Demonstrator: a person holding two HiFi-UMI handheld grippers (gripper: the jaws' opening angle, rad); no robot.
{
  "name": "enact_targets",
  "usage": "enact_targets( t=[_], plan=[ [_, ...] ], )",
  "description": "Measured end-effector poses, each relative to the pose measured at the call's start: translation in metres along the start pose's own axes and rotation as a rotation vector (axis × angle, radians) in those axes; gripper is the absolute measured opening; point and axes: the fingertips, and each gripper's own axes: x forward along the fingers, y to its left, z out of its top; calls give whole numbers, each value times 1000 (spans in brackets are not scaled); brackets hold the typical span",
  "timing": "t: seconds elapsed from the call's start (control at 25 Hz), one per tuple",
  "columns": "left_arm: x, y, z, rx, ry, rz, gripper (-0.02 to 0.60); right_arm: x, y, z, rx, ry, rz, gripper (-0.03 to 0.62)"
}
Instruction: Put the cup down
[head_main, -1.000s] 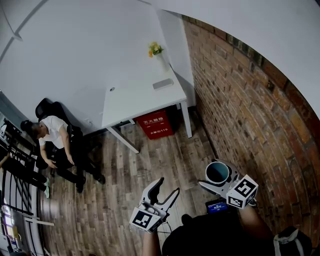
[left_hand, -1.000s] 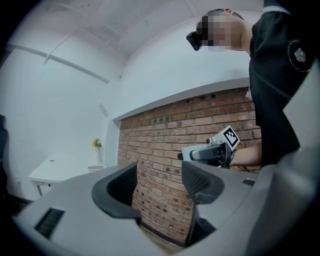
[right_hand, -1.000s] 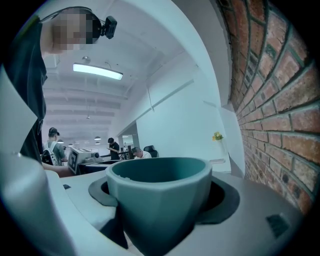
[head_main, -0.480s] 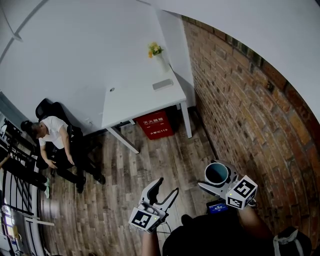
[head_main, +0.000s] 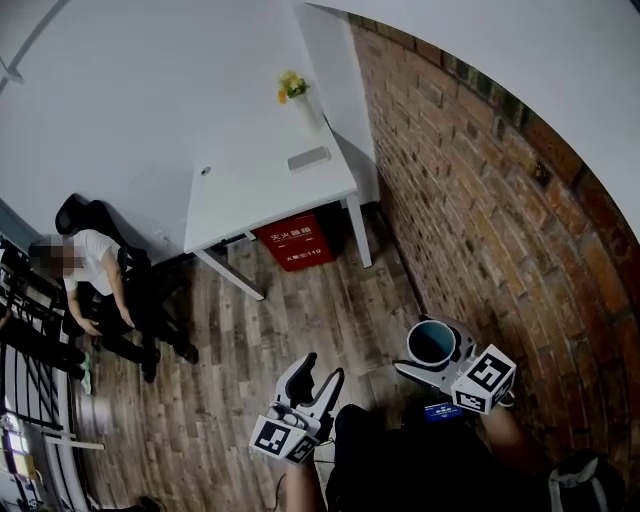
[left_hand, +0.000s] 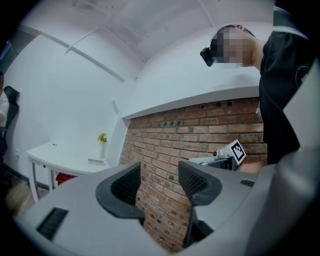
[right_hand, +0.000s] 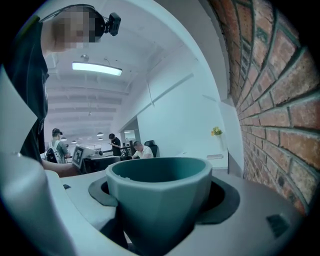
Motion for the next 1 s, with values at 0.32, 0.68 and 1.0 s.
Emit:
enact_targets(
  t=[0.32, 0.68, 1.0],
  plan=[
    [73, 73, 3, 20, 1, -26, 242, 51, -70, 3, 48, -11, -45, 396],
    [148, 210, 46, 52, 21, -90, 242, 188, -141, 52, 50, -21, -63, 394],
    [139, 301, 47, 54, 54, -126, 242, 274, -146, 59, 63, -47, -101, 396]
  ],
)
